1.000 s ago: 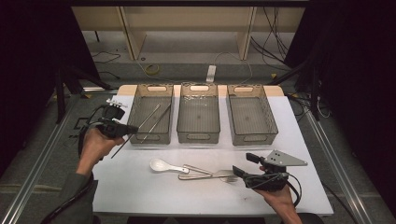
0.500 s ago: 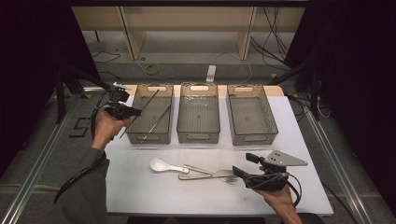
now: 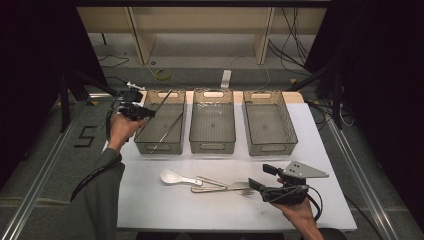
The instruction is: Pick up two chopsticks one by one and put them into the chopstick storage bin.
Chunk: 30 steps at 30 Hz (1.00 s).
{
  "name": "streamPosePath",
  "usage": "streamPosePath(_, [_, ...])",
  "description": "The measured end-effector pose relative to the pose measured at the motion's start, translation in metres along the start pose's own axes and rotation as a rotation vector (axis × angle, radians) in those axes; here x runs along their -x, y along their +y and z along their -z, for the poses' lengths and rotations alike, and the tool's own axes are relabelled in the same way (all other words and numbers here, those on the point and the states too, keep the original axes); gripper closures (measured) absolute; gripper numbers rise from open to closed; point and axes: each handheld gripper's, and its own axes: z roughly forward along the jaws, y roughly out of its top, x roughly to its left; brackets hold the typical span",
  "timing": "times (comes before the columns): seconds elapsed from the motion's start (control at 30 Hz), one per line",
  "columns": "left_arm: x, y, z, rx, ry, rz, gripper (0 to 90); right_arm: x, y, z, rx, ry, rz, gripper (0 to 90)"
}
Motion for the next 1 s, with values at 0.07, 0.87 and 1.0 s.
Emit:
streamPosePath(0.07, [0.001, 0.001, -0.002, -0.004, -0.001, -0.012, 85.5, 0.000, 0.000, 0.000, -0.001, 0.001, -0.001, 26.3])
streamPosePath(0.87, [-0.001, -0.003, -0.032, 0.031, 0.043, -0.022, 67.5, -0.001, 0.000, 0.000, -0.006, 0.010, 0.003, 26.3])
streamPosePath(1.0, [0.001, -0.005, -0.022, 0.063, -0.021, -0.010, 60.0, -0.001, 0.000, 0.000, -0.004, 0.009, 0.002, 26.3])
